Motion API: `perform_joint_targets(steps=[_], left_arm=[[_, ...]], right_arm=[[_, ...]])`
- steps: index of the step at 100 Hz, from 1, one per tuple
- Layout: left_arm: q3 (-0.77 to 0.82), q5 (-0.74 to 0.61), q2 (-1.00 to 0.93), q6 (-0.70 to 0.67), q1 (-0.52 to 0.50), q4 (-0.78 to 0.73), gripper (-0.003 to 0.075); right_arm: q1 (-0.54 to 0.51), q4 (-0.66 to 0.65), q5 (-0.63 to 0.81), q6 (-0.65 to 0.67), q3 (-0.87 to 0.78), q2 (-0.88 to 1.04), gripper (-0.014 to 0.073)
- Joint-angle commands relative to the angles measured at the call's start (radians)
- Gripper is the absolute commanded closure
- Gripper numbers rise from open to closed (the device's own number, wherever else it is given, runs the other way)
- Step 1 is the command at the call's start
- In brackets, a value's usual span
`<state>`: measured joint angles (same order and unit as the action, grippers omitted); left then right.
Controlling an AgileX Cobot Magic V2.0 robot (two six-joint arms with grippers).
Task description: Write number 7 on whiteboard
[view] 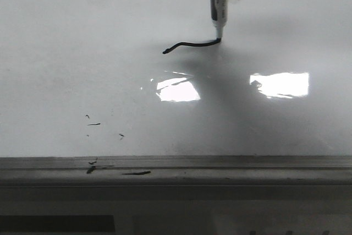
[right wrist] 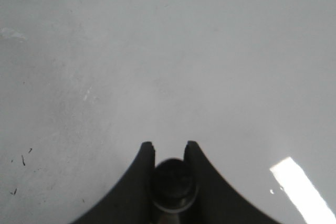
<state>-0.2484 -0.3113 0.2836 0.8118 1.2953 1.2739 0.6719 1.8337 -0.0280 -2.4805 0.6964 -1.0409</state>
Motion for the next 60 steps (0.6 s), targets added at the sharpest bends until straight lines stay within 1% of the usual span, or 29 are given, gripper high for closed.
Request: perform_joint_targets(steps=[1, 7, 16, 26, 40, 53, 60], left_arm=[[-0.027, -0.010, 0.009, 0.002, -0.002, -0.024, 0.0696], [-0.027, -0.010, 0.009, 0.002, -0.002, -0.026, 0.0696], [-0.027, -0.010, 0.009, 0.002, -0.002, -0.032, 0.0696], [-0.027, -0.008, 0.009, 0.002, -0.002, -0.032, 0.0696], [-0.027, -0.002, 0.009, 0.002, -0.002, -0.032, 0.0696], [-0.027, -0.002, 0.009, 0.002, -0.002, -0.032, 0.0696], [-0.027, -0.002, 0.009, 0.002, -0.002, -0.032, 0.0696]], right_arm=[[-0.018, 0.031, 0.054, -0.002, 0.007, 0.015, 0.0638], [-0.015, 0.031, -0.003, 0.025, -0.005, 0.015, 0.0638], [-0.014, 0.031, -0.087, 0.099, -0.044, 0.009, 0.0638], [-0.012, 0.031, -0.125, 0.172, -0.107, 0.001, 0.0638], [-0.012, 0.031, -0.141, 0.181, -0.156, 0.001, 0.0638], [-0.012, 0.031, -0.156, 0.181, -0.147, 0.001, 0.0638], [-0.012, 0.031, -0.205, 0.181, -0.127, 0.021, 0.0638]])
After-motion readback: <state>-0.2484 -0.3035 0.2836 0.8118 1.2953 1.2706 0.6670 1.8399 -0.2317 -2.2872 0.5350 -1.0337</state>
